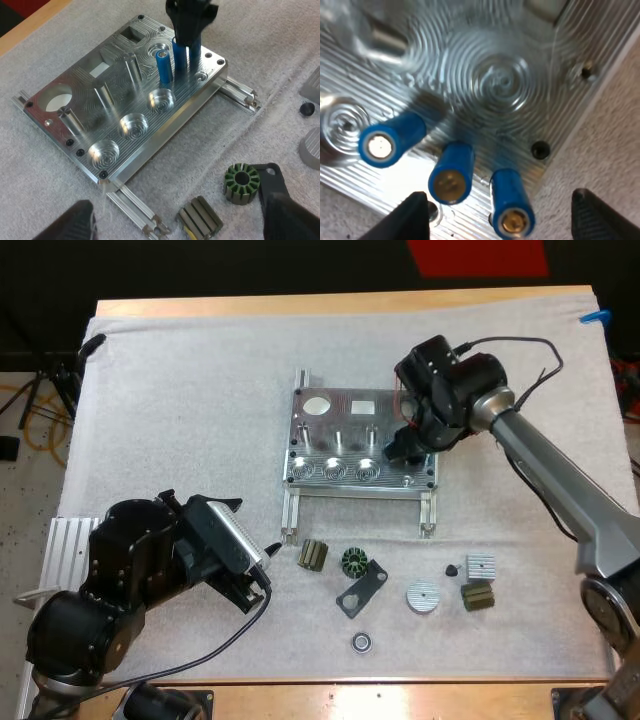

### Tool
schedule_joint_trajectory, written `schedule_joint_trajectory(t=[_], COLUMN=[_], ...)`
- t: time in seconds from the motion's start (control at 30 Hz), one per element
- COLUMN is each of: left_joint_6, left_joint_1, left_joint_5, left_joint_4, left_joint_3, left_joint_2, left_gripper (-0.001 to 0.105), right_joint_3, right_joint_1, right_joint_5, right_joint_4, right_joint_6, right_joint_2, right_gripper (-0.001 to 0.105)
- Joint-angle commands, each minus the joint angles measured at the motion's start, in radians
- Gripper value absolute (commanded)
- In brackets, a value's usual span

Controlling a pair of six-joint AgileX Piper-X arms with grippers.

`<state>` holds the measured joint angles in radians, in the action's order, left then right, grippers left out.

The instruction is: Load cells from left to right

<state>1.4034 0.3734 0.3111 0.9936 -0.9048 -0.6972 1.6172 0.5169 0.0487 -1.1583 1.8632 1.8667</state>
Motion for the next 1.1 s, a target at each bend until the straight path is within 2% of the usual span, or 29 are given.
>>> schedule_joint_trajectory(t=[0.0,0.4,0.47,0.67,0.83,1.07], left_joint_6=[0.013,-0.009,-0.010,0.015,0.081,0.081], left_joint_1=[0.000,0.000,0.000,-0.023,-0.134,-0.298], left_joint_5=[0.007,0.007,0.007,-0.007,-0.008,-0.008], left_joint_4=[-0.005,-0.020,-0.042,-0.219,-0.396,-0.442], left_joint_3=[0.000,0.000,0.000,0.000,0.000,0.000], left_joint_2=[0.003,0.003,0.001,-0.067,-0.178,-0.233], left_gripper=[0.067,0.067,0.067,0.067,0.067,0.067], right_joint_3=[0.009,0.009,0.009,0.009,0.009,0.009], right_joint_1=[-0.004,-0.004,-0.004,-0.009,-0.062,-0.192], right_joint_5=[-0.002,-0.002,-0.002,-0.002,-0.002,-0.002], right_joint_4=[0.001,0.089,0.108,0.195,0.228,0.208], right_joint_6=[0.002,0.002,0.002,0.056,0.056,0.056], right_joint_2=[-0.025,-0.108,-0.122,-0.139,-0.139,-0.150], right_gripper=[0.059,0.059,0.059,0.059,0.059,0.059])
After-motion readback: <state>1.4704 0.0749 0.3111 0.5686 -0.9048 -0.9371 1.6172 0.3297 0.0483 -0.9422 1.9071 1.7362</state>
